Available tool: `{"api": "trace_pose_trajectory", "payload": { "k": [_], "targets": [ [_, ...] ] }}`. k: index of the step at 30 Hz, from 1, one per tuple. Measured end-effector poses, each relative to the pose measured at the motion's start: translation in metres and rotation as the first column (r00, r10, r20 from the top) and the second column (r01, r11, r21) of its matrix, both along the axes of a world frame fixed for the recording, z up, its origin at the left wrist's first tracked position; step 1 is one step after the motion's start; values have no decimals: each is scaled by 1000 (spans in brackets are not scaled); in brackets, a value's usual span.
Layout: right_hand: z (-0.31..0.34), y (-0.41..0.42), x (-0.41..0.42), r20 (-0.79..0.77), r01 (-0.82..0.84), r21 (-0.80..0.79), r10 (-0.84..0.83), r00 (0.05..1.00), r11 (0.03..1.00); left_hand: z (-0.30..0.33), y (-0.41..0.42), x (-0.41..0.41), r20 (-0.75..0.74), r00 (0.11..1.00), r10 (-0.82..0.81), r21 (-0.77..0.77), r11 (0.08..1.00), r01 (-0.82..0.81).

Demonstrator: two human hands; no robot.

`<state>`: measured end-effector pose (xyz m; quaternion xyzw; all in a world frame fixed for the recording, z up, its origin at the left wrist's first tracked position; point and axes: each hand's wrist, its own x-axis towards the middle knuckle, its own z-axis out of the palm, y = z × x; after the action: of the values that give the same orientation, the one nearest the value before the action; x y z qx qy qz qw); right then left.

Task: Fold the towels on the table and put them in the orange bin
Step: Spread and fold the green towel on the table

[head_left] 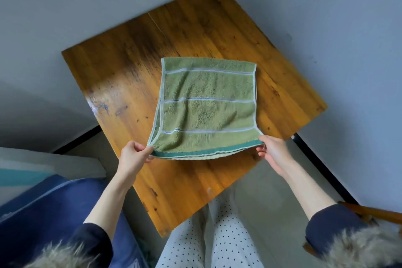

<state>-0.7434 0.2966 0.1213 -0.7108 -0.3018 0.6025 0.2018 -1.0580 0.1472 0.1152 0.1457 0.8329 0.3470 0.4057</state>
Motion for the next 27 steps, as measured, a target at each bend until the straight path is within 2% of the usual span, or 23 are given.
{"api": "trace_pose_trajectory", "payload": {
  "k": [4,7,10,13,16,18,21,23,27],
  "targets": [
    [51,29,2,-162,147,34,-139,977,989,53,29,-16,39,997,61,151,986,-66],
    [100,57,-8,-233,168,154,-130,964,974,107,61,-25,28,999,24,311,950,-31],
    [157,84,-15,-279,138,353,-37,960,925,170,86,-29,-73,995,-67,441,893,92],
    [212,109,-18,-288,21,527,156,945,849,232,102,-32,-179,979,-102,525,831,182],
    [262,130,-17,-279,-85,649,341,898,756,288,107,-36,-190,961,-200,585,763,274],
    [289,141,-17,-119,-227,738,453,883,636,314,106,-42,-228,940,-254,594,729,341],
    [320,152,-22,260,-443,816,450,855,370,341,107,-46,-429,893,-137,579,716,389],
    [333,157,-26,328,-443,857,384,863,263,351,109,-47,-565,824,-43,550,725,415],
    [348,170,-31,317,-388,906,336,887,169,363,110,-54,-779,625,34,415,776,475]
  ]
}}
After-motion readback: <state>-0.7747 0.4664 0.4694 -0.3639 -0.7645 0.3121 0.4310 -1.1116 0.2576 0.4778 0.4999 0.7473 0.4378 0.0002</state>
